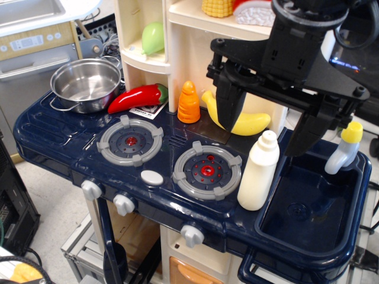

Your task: Put detergent in sink

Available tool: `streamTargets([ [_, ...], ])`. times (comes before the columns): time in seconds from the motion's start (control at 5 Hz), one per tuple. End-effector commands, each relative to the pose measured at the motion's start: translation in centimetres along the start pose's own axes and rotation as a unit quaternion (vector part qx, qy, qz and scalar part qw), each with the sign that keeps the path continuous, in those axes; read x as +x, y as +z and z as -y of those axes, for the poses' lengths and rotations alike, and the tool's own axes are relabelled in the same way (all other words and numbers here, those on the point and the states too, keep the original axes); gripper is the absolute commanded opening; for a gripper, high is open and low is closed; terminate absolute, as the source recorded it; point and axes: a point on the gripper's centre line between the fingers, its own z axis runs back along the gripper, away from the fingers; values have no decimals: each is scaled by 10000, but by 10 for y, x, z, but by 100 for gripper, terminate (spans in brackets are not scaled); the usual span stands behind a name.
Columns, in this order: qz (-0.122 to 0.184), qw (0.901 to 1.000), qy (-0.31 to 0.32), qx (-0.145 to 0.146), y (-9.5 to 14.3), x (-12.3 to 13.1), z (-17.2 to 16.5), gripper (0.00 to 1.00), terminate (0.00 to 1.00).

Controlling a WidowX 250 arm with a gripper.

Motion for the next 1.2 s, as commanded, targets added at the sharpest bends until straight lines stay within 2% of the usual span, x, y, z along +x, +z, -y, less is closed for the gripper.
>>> streamTargets([
  [0.0,0,10000,0,0,0,0,0,100,0],
  [0.4,336,9984,219,-392,-33,17,15,100,0],
  [0.6,365,9978,145,-530,-43,23,16,100,0],
  [1.0,485,9969,256,-573,-66,38,16,100,0],
])
